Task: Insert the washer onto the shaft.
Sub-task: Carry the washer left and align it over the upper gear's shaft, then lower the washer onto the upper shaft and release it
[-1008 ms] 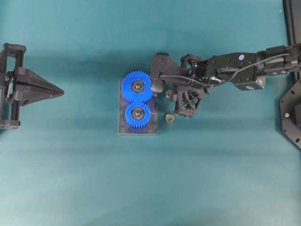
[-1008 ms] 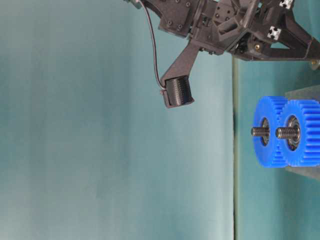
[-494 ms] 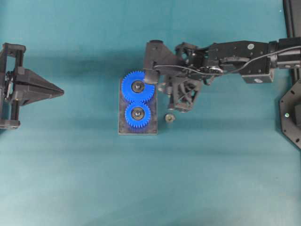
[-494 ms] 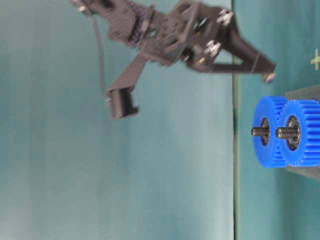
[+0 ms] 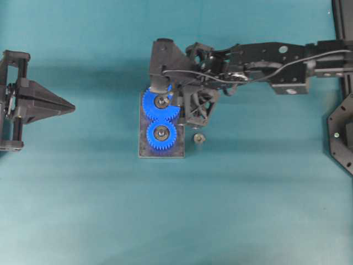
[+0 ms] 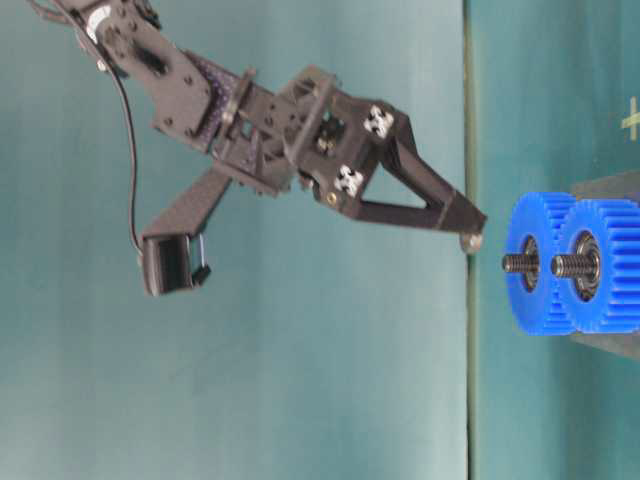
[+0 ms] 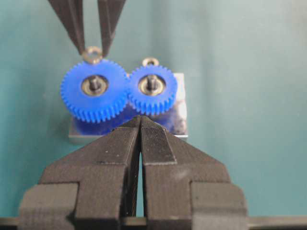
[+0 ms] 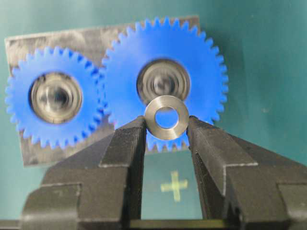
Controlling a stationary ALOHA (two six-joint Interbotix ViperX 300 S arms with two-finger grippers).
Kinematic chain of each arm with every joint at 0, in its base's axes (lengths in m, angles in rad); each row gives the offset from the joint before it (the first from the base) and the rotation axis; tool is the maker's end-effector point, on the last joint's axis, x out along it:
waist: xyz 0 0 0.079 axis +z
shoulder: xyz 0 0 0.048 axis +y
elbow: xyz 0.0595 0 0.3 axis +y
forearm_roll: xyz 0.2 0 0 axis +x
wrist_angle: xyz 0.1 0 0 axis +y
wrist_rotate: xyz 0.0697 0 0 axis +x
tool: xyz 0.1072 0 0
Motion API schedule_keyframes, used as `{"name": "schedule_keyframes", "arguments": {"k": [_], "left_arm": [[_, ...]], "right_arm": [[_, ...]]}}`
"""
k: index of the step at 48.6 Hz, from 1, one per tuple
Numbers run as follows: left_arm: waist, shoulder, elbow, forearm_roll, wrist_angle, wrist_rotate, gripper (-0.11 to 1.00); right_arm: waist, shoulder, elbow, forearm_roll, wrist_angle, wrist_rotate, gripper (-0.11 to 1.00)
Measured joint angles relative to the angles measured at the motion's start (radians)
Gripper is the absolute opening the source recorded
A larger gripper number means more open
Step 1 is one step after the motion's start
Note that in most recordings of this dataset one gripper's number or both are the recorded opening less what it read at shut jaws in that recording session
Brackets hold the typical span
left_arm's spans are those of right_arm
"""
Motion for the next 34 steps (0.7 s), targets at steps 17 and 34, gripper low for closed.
{"name": "schedule_keyframes", "arguments": {"k": [17,34], "left_arm": [[0.000,-0.002,0.000,-0.002,0.000,0.000,0.00],[0.000,-0.017,0.009,0.000,0.000,-0.002,0.00]], "right_arm": [[0.003,0.048,-0.023,0.000,-0.002,0.000,0.33],[0.002,0.074,-0.044,-0.005,-0.005,0.000,0.33]]}}
